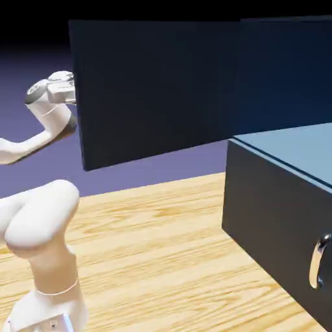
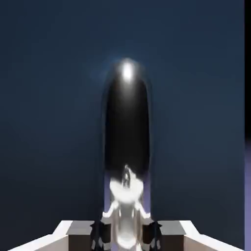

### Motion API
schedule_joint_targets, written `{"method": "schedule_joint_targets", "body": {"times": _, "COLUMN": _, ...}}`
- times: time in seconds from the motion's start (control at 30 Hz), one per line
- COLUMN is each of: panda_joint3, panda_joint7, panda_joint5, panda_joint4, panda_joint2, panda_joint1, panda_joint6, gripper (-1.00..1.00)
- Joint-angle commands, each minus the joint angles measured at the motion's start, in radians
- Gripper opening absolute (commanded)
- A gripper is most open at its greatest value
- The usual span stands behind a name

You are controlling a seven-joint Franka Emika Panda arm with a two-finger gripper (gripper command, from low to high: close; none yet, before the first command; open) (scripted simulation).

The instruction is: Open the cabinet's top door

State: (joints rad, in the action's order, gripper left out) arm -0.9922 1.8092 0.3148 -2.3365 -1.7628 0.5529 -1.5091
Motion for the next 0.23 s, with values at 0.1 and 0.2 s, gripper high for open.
{"method": "schedule_joint_targets", "body": {"times": 0.1, "panda_joint3": -0.021, "panda_joint7": -0.021, "panda_joint5": -0.018, "panda_joint4": 0.145, "panda_joint2": 0.008, "panda_joint1": 0.101, "panda_joint6": 0.120, "gripper": -1.00}}
{"method": "schedule_joint_targets", "body": {"times": 0.2, "panda_joint3": -0.032, "panda_joint7": -0.030, "panda_joint5": -0.020, "panda_joint4": 0.234, "panda_joint2": 0.020, "panda_joint1": 0.159, "panda_joint6": 0.191, "gripper": -1.00}}
